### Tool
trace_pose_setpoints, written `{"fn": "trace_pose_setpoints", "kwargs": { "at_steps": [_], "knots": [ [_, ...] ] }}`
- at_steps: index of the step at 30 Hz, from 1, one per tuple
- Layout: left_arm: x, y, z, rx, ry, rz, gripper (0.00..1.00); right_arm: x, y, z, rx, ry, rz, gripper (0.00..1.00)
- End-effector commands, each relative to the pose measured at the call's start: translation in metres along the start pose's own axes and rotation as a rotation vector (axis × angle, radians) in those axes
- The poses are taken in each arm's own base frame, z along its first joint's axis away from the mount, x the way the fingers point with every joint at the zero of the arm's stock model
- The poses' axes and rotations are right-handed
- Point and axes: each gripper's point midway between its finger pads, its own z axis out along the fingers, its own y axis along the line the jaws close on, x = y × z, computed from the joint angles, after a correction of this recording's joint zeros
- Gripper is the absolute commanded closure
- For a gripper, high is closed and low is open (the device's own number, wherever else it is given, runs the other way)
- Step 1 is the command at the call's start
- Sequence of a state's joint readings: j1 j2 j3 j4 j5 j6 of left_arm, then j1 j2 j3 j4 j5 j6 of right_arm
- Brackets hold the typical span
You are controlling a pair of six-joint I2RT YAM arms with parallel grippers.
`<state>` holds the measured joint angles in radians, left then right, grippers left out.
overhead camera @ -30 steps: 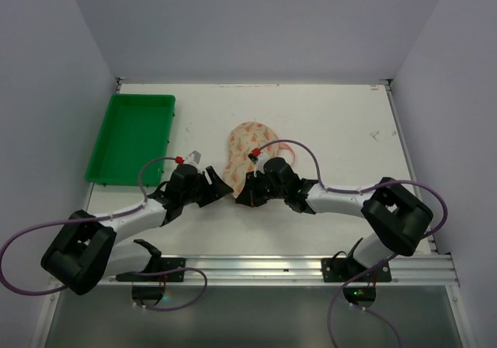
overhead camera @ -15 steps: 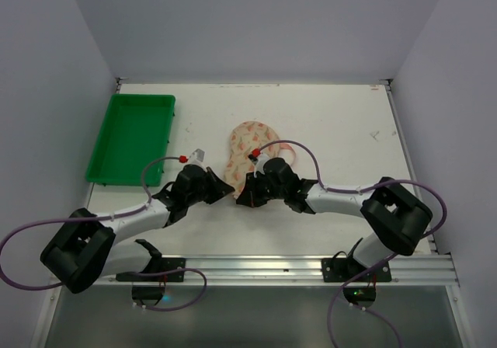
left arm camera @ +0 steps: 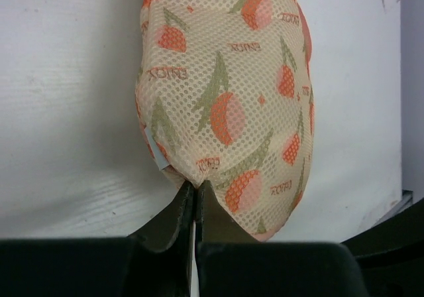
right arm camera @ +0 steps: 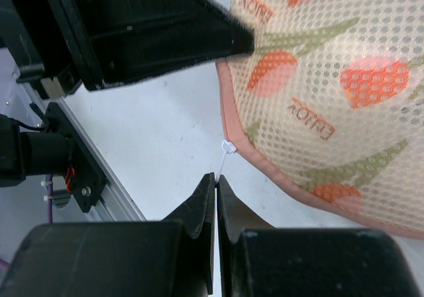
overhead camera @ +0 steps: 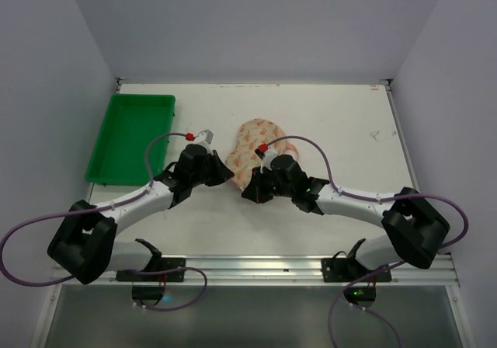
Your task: Unzip the laundry bag and remove the bra
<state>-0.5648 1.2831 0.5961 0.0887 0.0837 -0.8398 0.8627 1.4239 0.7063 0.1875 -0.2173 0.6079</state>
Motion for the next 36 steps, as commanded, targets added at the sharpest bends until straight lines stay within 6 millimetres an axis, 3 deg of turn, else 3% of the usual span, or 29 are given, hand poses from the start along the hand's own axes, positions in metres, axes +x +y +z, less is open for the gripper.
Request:
{"fn": "trace_pose_setpoints", "kwargs": {
  "at_steps": [1, 4, 8, 11, 15, 16, 18, 19, 20, 22, 23, 30, 36],
  "knots": [
    [-0.032, 0.013, 0.008, -0.071, -0.062, 0.16, 1.0, 0.007, 0.011, -0.01, -0.045, 0.026, -0.024, 1.0],
    [-0.042, 0.013, 0.013, -0.088, -0.056, 0.25, 1.0, 0.008, 0.011, -0.011, -0.045, 0.026, -0.026, 1.0],
    [-0.05, 0.027, 0.019, -0.156, -0.056, 0.357, 1.0, 0.008, 0.013, -0.01, -0.059, 0.027, -0.028, 1.0],
    [-0.046, 0.028, 0.021, -0.151, -0.036, 0.35, 0.99, 0.008, 0.015, -0.006, -0.072, 0.028, -0.028, 1.0],
    [-0.043, 0.022, 0.013, -0.131, -0.051, 0.251, 0.75, 0.004, 0.021, 0.002, -0.108, 0.025, -0.019, 1.0],
    [-0.032, 0.032, 0.008, -0.169, -0.015, 0.214, 0.65, 0.0, 0.024, 0.004, -0.12, 0.012, -0.022, 1.0],
    [-0.026, 0.029, 0.004, -0.162, -0.013, 0.116, 0.56, -0.002, 0.025, 0.011, -0.125, 0.011, -0.014, 1.0],
    [-0.019, 0.034, 0.002, -0.169, -0.004, 0.084, 0.4, -0.005, 0.026, 0.013, -0.131, 0.001, -0.016, 1.0],
    [-0.012, 0.029, 0.0, -0.142, 0.012, 0.028, 0.32, -0.006, 0.025, 0.018, -0.127, 0.005, -0.014, 1.0],
    [-0.003, 0.029, -0.005, -0.109, 0.013, -0.024, 0.17, -0.008, 0.026, 0.022, -0.133, 0.0, -0.018, 1.0],
    [-0.001, 0.023, -0.006, -0.081, 0.007, -0.074, 0.15, -0.01, 0.028, 0.023, -0.14, -0.004, -0.022, 1.0],
    [0.019, 0.004, -0.016, 0.061, 0.006, -0.204, 0.14, -0.013, 0.027, 0.031, -0.145, -0.012, -0.036, 1.0],
    [0.029, -0.01, -0.008, 0.074, 0.007, -0.196, 0.24, -0.011, 0.026, 0.031, -0.141, -0.01, -0.035, 1.0]
  ]
}}
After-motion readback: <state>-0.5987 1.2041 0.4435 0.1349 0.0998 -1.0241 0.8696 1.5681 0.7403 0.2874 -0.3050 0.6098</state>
